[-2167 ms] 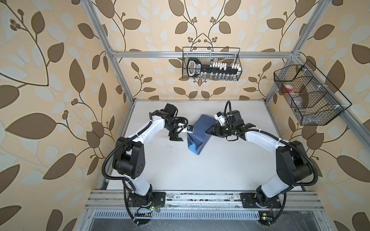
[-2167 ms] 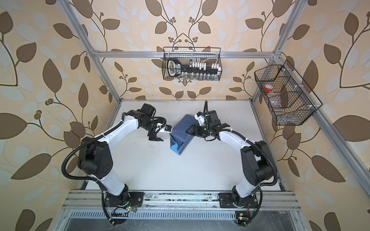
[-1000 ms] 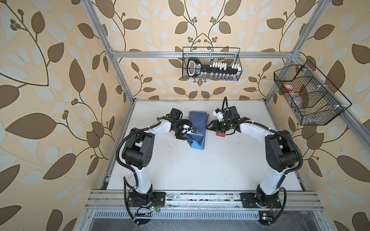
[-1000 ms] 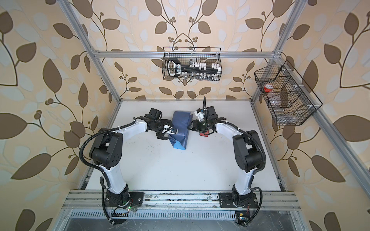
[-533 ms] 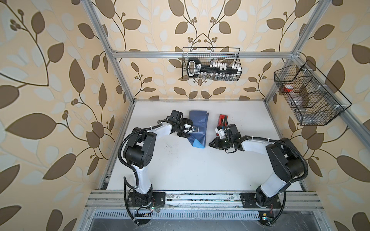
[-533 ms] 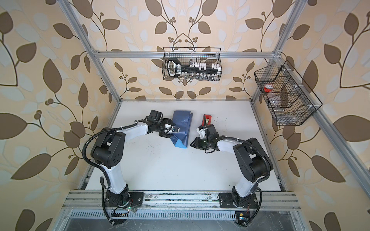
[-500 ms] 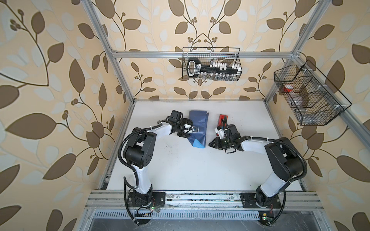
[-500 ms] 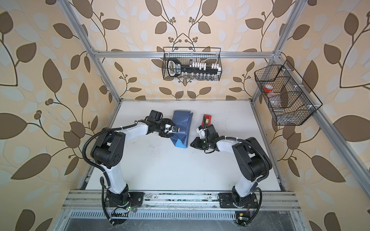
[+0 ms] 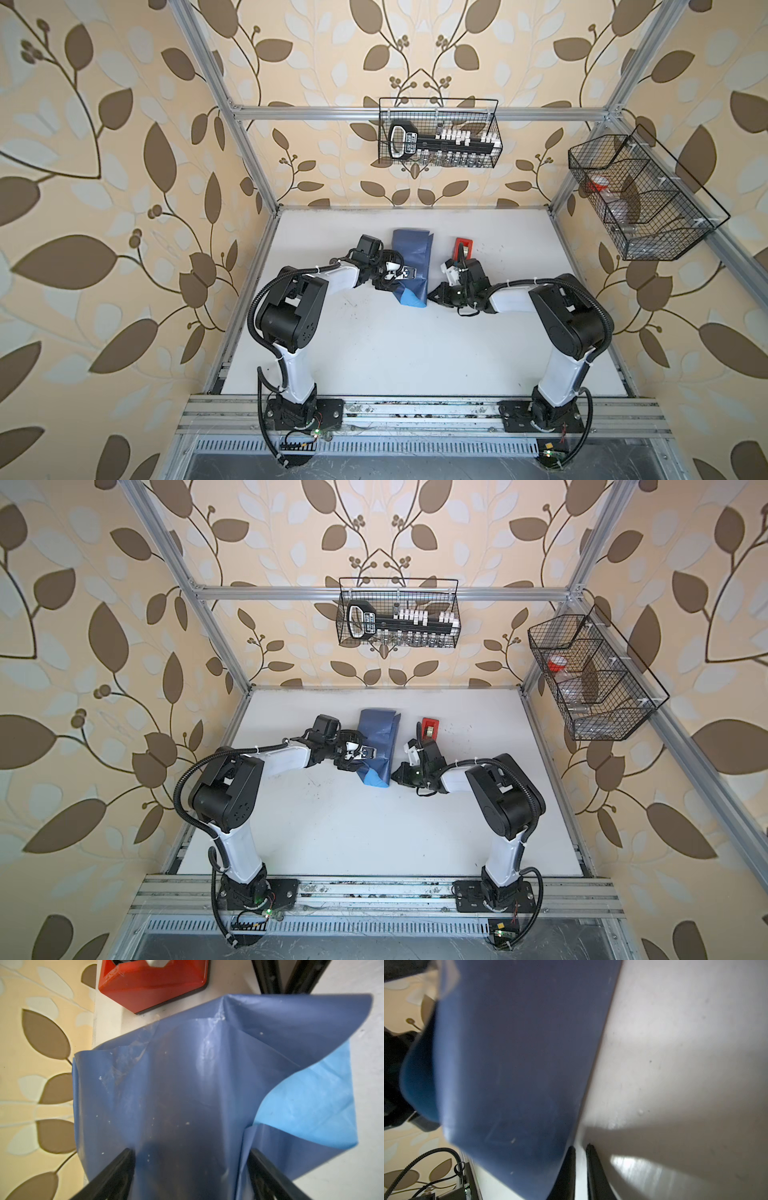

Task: Wrap a gift box in wrapping paper
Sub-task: Fold the wrapping paper for the gift box.

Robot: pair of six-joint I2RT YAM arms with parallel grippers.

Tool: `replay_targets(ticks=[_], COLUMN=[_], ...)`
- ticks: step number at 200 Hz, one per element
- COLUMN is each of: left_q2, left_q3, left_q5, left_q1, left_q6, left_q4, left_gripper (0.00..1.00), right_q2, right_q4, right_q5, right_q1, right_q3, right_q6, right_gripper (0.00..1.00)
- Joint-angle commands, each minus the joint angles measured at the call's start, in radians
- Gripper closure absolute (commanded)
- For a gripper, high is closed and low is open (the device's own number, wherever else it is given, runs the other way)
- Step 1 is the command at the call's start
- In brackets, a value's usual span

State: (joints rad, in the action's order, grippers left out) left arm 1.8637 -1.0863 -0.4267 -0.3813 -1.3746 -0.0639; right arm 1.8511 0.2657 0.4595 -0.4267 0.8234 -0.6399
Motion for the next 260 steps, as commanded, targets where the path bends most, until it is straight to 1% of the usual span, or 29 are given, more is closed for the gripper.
replay_targets(ticks=[1, 11, 36, 80, 118, 139, 167, 181, 207, 235, 260], left_q2=[0.023, 0.029, 0.025, 0.023, 0.018, 0.014, 0.010, 0.005, 0.006, 0.000, -0.002], left_q3=[0.034, 0.038, 0.055, 0.086, 0.095, 0.089, 0.095, 0.085, 0.073, 0.044, 0.042], left_q5=[0.047, 0.048, 0.065, 0.068, 0.072, 0.075, 0.059, 0.055, 0.040, 0.039, 0.034], left_q1=[-0.014, -0.017, -0.027, -0.031, -0.031, -0.030, -0.031, -0.032, -0.033, -0.034, -0.034], left_q6=[0.056, 0.059, 0.060, 0.071, 0.072, 0.094, 0.080, 0.094, 0.088, 0.137, 0.138], left_q4=[0.069, 0.067, 0.045, 0.006, 0.005, 0.007, 0.017, 0.026, 0.049, 0.071, 0.078], left_gripper=[0.15, 0.17, 0.18, 0.15, 0.14, 0.15, 0.15, 0.15, 0.15, 0.15, 0.15], right_q2=[0.025, 0.032, 0.044, 0.071, 0.101, 0.105, 0.103, 0.098, 0.118, 0.173, 0.204], right_q4=[0.042, 0.043, 0.055, 0.057, 0.134, 0.196, 0.248, 0.276, 0.323, 0.351, 0.369], right_q5=[0.000, 0.005, 0.029, 0.025, -0.012, -0.034, -0.065, -0.082, -0.124, -0.125, -0.114], right_q1=[-0.013, -0.020, -0.036, -0.051, -0.058, -0.058, -0.063, -0.065, -0.075, -0.076, -0.078], right_q3=[0.029, 0.040, 0.079, 0.138, 0.107, 0.084, 0.066, 0.052, 0.015, 0.003, -0.007], right_q6=[-0.019, -0.012, -0.036, -0.041, -0.063, -0.080, -0.090, -0.096, -0.105, -0.134, -0.154], right_gripper=[0.87, 0.88, 0.88, 0.90, 0.90, 0.90, 0.90, 0.90, 0.90, 0.90, 0.90])
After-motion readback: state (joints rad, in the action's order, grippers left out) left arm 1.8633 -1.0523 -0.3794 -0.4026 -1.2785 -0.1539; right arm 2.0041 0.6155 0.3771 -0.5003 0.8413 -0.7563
